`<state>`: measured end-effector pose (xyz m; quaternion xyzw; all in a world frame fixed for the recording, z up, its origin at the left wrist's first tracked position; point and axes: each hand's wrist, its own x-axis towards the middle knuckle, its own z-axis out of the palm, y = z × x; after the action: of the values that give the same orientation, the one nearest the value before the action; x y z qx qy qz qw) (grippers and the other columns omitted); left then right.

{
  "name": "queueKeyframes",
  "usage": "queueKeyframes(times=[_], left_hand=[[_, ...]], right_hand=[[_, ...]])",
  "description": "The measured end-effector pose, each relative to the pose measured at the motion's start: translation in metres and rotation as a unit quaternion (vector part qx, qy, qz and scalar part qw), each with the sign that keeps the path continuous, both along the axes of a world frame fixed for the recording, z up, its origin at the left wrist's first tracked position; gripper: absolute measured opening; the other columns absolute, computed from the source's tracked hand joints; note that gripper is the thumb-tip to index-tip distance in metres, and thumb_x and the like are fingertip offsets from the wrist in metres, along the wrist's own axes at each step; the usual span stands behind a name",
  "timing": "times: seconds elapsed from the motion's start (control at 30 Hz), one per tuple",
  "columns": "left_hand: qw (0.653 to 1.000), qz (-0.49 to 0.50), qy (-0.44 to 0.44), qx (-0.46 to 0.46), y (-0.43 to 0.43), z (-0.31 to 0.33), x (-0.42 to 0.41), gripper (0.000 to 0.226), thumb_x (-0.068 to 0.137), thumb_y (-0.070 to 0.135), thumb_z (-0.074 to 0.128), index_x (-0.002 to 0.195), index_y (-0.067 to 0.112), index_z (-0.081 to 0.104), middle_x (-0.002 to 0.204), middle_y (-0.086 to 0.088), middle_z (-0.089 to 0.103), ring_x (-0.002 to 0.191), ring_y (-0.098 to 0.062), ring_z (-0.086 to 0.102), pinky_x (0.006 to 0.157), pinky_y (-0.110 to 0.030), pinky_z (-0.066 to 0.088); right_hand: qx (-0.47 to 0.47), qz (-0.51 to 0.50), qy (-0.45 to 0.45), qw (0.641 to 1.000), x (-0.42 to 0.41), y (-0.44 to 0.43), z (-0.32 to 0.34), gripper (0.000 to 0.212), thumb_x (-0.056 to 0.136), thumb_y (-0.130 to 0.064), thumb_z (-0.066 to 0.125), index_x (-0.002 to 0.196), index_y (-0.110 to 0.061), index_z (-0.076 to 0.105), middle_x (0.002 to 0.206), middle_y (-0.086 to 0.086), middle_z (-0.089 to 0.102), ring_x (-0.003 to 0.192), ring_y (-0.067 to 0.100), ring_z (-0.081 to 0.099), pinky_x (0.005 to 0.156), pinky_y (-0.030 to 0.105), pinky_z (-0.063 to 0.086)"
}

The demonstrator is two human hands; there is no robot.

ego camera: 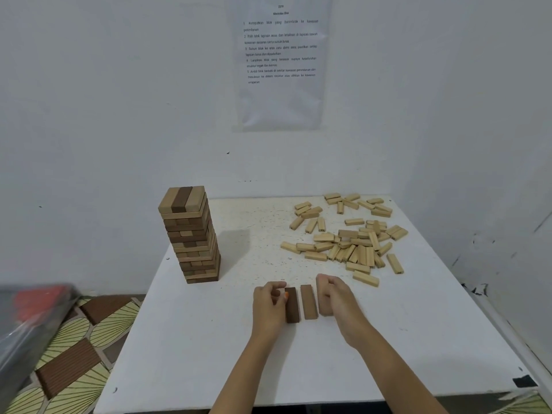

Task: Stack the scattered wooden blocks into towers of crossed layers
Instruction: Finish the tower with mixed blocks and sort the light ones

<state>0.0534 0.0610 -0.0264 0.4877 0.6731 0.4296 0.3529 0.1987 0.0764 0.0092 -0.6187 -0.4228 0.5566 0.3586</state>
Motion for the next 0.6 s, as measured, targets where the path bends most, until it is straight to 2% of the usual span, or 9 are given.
queueKeyframes(times=[0.1,0.2,0.3,0.37,0.47,0.53,0.6], left_hand=[[0.999,-0.036,-0.006,0.015,-0.003,0.002,-0.005,0.033,0.097,-0.004,0.043,0.119,0.013,0.060,0.116,-0.002,0.052,0.093,-0.002,0.052,0.076,-0.001,0.039],[0.996,-0.086,-0.002,0.020,-0.004,0.002,-0.009,0.039,0.094,-0.008,0.044,0.122,0.015,0.060,0.117,0.001,0.057,0.099,0.000,0.053,0.077,-0.001,0.040],[0.995,-0.099,0.000,0.021,-0.004,-0.001,-0.010,0.037,0.094,-0.005,0.049,0.119,0.020,0.060,0.120,0.002,0.059,0.102,-0.002,0.053,0.077,-0.002,0.041],[0.995,-0.096,-0.006,0.027,-0.004,-0.003,-0.010,0.037,0.092,-0.003,0.053,0.117,0.024,0.058,0.120,0.003,0.058,0.102,-0.003,0.052,0.077,-0.002,0.040],[0.995,-0.085,-0.012,0.043,-0.006,-0.006,-0.009,0.040,0.090,-0.005,0.055,0.114,0.027,0.056,0.115,0.002,0.057,0.098,-0.004,0.052,0.077,-0.003,0.039],[0.995,-0.075,-0.020,0.058,-0.008,-0.010,-0.007,0.042,0.090,-0.006,0.056,0.112,0.030,0.056,0.108,0.000,0.058,0.096,-0.006,0.053,0.078,-0.005,0.040],[0.995,-0.062,-0.028,0.068,-0.009,-0.013,-0.005,0.046,0.089,-0.005,0.057,0.110,0.036,0.055,0.098,-0.001,0.058,0.095,-0.010,0.055,0.082,-0.011,0.042]], right_hand=[[0.070,-0.012,-0.084,0.994,0.005,0.000,-0.015,0.038,0.098,-0.010,0.049,0.136,-0.013,0.050,0.104,-0.001,0.057,0.099,0.016,0.054,0.071,0.020,0.042],[0.145,-0.041,-0.155,0.976,0.005,-0.004,-0.026,0.030,0.091,-0.011,0.063,0.121,-0.008,0.062,0.087,-0.002,0.059,0.083,0.011,0.057,0.068,0.017,0.041],[0.189,-0.059,-0.195,0.961,0.002,-0.008,-0.032,0.016,0.087,-0.014,0.069,0.102,-0.008,0.072,0.092,0.005,0.064,0.077,0.007,0.057,0.062,0.009,0.040],[0.198,-0.034,-0.207,0.958,0.001,-0.011,-0.033,0.019,0.088,-0.017,0.068,0.104,-0.008,0.072,0.095,0.007,0.060,0.077,0.006,0.056,0.062,0.008,0.042],[0.196,0.062,-0.251,0.946,0.003,-0.017,-0.025,0.039,0.084,-0.025,0.070,0.120,-0.013,0.064,0.095,-0.002,0.046,0.092,0.011,0.051,0.077,0.014,0.039],[0.196,0.147,-0.351,0.904,0.006,-0.019,-0.020,0.064,0.080,-0.042,0.070,0.137,-0.023,0.048,0.104,-0.006,0.038,0.107,0.014,0.040,0.091,0.021,0.031],[0.196,0.184,-0.424,0.865,0.007,-0.019,-0.019,0.082,0.076,-0.060,0.067,0.145,-0.029,0.035,0.110,-0.007,0.033,0.113,0.014,0.034,0.095,0.024,0.026]])
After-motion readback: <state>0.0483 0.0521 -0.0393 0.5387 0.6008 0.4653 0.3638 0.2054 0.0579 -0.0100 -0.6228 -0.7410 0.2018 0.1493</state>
